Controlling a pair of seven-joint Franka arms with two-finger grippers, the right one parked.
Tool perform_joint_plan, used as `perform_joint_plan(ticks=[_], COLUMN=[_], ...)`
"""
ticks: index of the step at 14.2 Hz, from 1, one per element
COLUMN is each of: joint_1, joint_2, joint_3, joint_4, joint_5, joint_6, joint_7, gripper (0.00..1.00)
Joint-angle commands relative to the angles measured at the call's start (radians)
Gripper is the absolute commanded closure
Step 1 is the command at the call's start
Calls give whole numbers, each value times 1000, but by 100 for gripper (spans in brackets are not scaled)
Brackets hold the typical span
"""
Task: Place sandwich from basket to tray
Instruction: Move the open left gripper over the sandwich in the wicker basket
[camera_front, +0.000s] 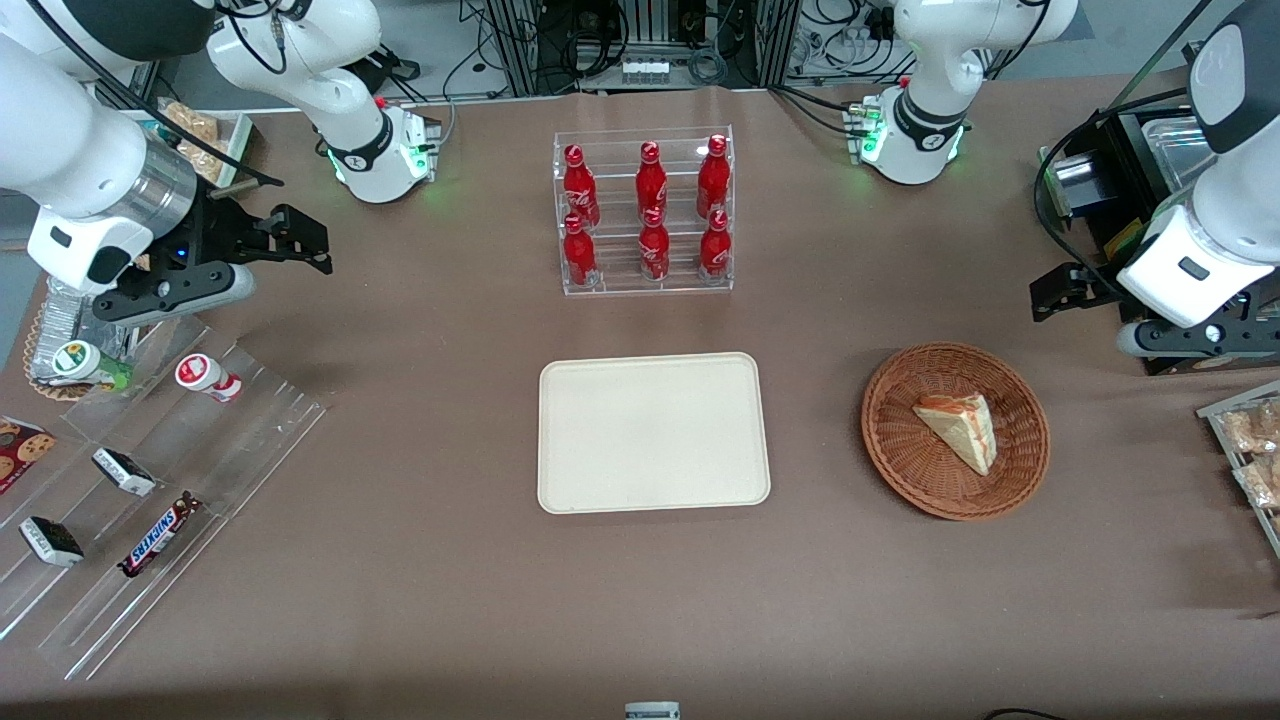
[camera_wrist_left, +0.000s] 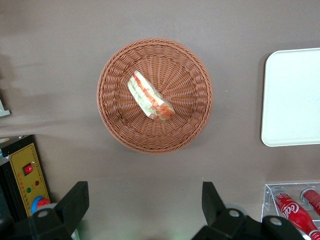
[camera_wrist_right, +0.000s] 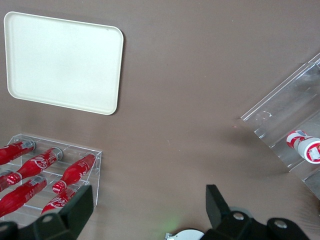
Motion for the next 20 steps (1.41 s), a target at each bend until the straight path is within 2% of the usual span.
perform_joint_plan(ticks=[1, 9, 13, 16, 20], joint_1=[-5, -5, -5, 4, 6], joint_2=[-2, -7, 8, 11, 24], joint_3=[5, 6, 6, 12, 14], joint_4=[3, 3, -60, -213, -449], joint_5=[-14, 21, 26, 26, 26], joint_6=[-10, -12, 19, 193, 518], joint_7=[-7, 1, -7, -10, -74], gripper=[0, 0, 0, 0, 0])
